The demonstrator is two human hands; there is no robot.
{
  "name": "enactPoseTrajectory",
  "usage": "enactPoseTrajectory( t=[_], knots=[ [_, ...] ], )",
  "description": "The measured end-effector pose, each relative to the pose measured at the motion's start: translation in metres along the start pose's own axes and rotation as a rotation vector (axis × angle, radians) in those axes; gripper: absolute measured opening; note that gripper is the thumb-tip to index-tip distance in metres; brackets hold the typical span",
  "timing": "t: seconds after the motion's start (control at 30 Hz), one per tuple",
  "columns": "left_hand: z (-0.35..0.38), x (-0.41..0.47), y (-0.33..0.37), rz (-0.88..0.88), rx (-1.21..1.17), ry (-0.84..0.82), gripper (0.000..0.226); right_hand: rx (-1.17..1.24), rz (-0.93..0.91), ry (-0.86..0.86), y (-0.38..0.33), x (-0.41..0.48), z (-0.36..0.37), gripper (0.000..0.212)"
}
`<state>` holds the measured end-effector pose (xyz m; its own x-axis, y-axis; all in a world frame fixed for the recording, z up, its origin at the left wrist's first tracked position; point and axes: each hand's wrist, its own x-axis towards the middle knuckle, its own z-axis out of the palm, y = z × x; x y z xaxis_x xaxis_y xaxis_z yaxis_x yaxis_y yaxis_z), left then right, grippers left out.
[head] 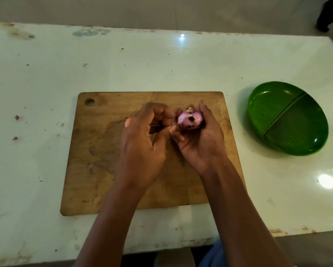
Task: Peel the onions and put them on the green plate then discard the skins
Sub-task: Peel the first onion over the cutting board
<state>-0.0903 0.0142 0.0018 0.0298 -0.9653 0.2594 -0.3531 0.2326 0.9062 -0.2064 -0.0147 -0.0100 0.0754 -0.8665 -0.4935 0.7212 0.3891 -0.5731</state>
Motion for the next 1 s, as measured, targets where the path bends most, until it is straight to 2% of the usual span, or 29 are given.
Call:
enactPoseTrajectory(
  t=[0.23,0.47,0.6,1.0],
  knots=[
    [-0.011,0.003,-0.008,0.02,0.148,0.032,0.011,0.016,0.01,-0.017,0.001,0.002,-0.003,0.031],
    [-0.004,0.002,-0.002,0.068,0.152,0.004,0.032,0.006,0.07,-0.082,0.001,-0.004,0.002,0.032],
    [-0.001,0.0,0.002,0.092,0.154,-0.003,0.046,-0.092,0.056,-0.101,0.004,-0.004,0.001,0.034],
    [-0.002,0.0,-0.003,0.126,0.228,0.003,0.053,-0.261,-0.027,-0.12,0.005,-0.006,0.001,0.029]
  ],
)
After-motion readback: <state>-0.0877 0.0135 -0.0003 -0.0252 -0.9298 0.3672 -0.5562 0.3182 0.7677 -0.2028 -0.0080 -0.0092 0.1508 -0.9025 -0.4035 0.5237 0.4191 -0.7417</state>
